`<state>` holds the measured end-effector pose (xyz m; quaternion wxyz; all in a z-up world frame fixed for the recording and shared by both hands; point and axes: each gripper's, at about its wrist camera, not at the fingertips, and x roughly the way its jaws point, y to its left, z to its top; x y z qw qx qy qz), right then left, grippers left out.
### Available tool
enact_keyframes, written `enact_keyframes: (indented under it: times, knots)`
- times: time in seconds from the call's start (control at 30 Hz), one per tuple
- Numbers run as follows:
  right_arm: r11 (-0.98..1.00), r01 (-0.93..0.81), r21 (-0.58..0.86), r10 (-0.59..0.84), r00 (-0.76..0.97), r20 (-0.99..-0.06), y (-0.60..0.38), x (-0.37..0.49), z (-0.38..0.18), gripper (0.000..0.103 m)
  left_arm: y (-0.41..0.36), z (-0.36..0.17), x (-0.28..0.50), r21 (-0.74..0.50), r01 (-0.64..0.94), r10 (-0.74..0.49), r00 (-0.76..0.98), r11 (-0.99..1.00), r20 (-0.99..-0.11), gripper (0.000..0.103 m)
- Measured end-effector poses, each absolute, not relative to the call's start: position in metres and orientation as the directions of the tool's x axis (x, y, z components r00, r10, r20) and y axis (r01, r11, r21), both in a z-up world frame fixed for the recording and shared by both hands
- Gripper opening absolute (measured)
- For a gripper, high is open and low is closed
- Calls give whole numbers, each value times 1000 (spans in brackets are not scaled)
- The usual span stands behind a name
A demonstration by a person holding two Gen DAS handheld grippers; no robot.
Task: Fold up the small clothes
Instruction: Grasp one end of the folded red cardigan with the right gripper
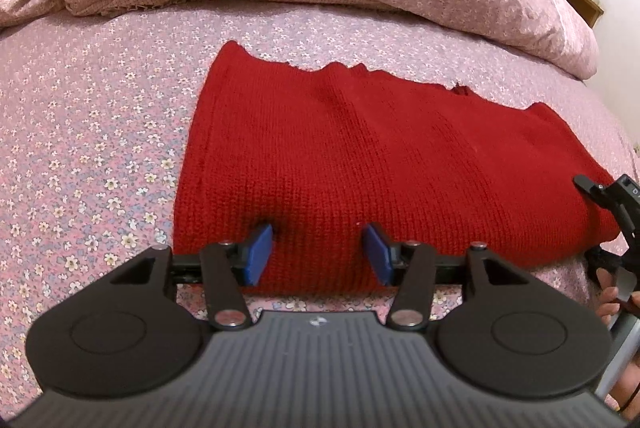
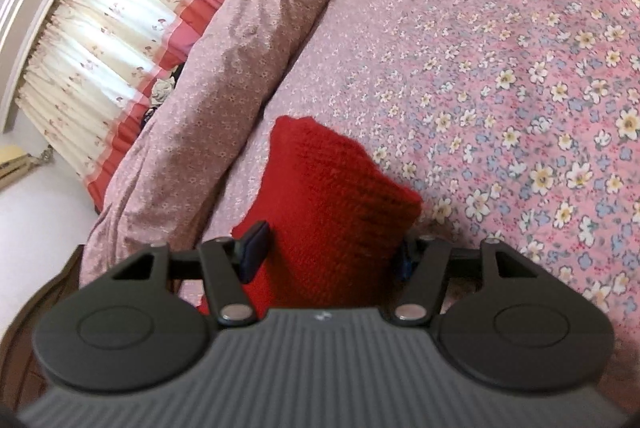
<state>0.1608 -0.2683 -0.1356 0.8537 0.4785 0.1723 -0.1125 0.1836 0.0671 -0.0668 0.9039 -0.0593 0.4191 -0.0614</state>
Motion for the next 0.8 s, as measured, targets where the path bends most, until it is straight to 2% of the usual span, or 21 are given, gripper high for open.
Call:
enact_keyframes:
  times: [0.17, 0.47, 0.8]
  knots:
    - [512, 354, 783, -24, 917, -398, -271, 169, -135, 61, 67, -67, 184, -157, 62, -160, 641, 986, -751, 59]
    - [453, 345, 822, 0, 922, -387, -286, 157, -144, 47, 67, -67, 184, -156, 64, -161, 637, 986, -754, 59]
    - [441, 346, 828, 2, 922, -386, -288, 161, -141, 50, 66, -67, 184, -154, 69, -162, 634, 986, -756, 59]
